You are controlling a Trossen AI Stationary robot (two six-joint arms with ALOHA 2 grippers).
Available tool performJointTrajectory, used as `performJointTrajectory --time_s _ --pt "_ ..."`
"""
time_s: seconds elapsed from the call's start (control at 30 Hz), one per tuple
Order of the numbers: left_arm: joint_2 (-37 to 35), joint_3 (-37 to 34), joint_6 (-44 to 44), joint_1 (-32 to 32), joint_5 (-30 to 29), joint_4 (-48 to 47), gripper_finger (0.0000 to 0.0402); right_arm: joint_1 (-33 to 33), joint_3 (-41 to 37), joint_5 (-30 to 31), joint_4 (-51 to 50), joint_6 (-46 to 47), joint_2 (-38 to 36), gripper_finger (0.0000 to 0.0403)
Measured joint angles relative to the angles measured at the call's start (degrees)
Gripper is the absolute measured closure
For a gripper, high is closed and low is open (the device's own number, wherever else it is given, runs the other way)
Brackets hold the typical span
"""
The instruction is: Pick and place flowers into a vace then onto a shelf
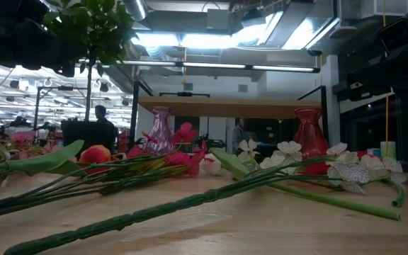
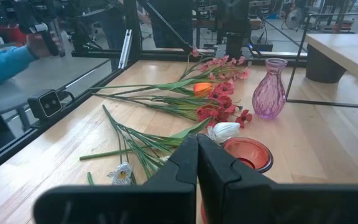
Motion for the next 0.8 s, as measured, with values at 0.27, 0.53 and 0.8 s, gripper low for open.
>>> performJointTrajectory --time_s 0.27,0.53,0.8 --pt "0.0 0.0 0.0 0.0 0.0 0.0 0.0396 0.0 0.0 0.0 0.0 -0.2 0.0 0.0395" --pt "0.0 0.0 0.0 0.0 0.0 0.0 0.0396 0.0 0.0 0.0 0.5 -0.2 0.0 0.0395" --pt "0.0 0.0 0.0 0.0 -1.7 0.0 0.0396 0.0 0.0 0.6 2.6 -0.2 0.0 0.0395"
